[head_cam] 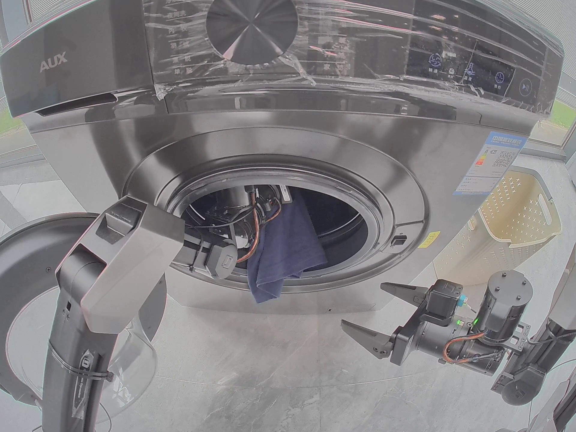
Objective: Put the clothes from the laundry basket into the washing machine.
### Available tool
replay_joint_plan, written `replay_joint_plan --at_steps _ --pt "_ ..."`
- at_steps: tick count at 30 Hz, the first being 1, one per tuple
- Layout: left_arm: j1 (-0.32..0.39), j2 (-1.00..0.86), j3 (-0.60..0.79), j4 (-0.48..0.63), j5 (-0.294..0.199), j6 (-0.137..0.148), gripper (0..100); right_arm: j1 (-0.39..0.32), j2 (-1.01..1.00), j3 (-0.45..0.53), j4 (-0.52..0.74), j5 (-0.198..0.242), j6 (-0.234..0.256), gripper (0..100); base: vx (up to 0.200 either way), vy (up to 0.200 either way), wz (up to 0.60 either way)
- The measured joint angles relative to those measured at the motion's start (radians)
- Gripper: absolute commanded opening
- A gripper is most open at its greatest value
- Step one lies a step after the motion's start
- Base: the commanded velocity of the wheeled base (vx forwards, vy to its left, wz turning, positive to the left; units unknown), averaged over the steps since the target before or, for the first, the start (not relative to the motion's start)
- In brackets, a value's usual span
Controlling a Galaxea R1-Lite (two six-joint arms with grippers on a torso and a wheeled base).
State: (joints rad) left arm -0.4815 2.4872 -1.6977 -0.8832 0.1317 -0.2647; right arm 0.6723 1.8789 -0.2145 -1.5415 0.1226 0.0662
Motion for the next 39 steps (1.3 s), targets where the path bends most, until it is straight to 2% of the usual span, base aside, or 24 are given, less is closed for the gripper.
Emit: replay_joint_plan --at_steps 1,8,18,24,25,29,39 --pt "0.002 0.004 -0.011 -0.008 0.003 -0.002 100 0.000 0.000 0.000 0.000 0.000 0.000 100 0.000 0.000 0.00" --pt "0.001 0.011 0.013 -0.010 0.006 -0.006 100 0.000 0.000 0.000 0.000 0.002 0.001 100 0.000 0.000 0.00" --pt "-0.053 -0.093 0.340 0.044 -0.053 -0.001 100 0.000 0.000 0.002 0.000 0.000 0.002 100 0.000 0.000 0.00" --pt "-0.085 -0.159 0.469 0.090 -0.071 0.016 100 0.004 0.000 0.004 0.000 -0.003 0.004 100 0.000 0.000 0.00" --pt "-0.086 -0.163 0.478 0.094 -0.071 0.023 0 0.005 0.000 0.004 0.000 -0.003 0.004 100 0.000 0.000 0.00" --pt "-0.084 -0.160 0.494 0.096 -0.071 0.052 0 0.006 0.000 0.003 0.000 -0.003 0.004 100 0.000 0.000 0.00" --pt "-0.074 -0.127 0.454 0.107 -0.071 0.051 0 0.006 0.000 0.001 0.000 -0.003 0.004 100 0.000 0.000 0.00"
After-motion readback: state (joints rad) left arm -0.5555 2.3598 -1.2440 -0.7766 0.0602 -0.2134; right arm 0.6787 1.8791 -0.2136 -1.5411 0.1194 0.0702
